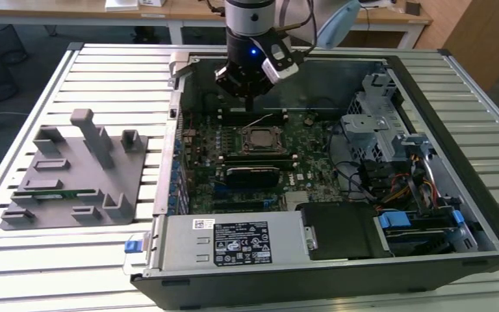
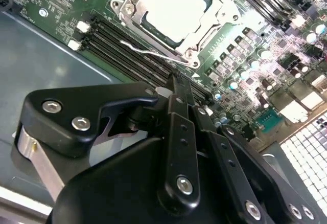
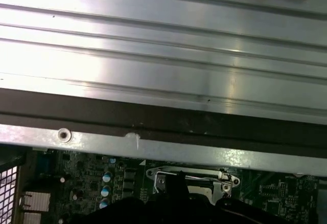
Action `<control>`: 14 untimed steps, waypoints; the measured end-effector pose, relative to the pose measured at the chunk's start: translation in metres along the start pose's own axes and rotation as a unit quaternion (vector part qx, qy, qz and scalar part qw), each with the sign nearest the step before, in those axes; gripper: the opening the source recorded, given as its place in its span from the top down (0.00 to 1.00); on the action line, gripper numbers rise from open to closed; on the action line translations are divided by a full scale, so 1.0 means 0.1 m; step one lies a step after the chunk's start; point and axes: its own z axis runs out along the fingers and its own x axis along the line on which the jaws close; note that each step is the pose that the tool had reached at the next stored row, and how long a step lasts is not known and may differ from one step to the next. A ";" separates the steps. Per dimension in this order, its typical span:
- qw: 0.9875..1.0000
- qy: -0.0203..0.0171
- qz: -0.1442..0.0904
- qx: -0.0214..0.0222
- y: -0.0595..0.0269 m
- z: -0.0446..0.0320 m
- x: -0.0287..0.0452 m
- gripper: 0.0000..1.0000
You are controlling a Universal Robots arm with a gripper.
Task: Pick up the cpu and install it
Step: 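Install the first cpu locking lever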
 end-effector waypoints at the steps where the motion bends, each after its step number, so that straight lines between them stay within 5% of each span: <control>1: 1.000 0.000 0.000 0.000 -0.002 0.002 0.000 0.89; 4: 1.000 0.000 0.000 -0.003 -0.013 0.012 0.001 0.89; 6: 1.000 -0.002 0.001 -0.018 -0.019 0.016 0.002 0.89; 8: 1.000 -0.002 0.001 -0.025 -0.035 0.026 0.003 0.89; 14: 1.000 -0.003 0.000 -0.026 -0.077 0.079 -0.010 0.89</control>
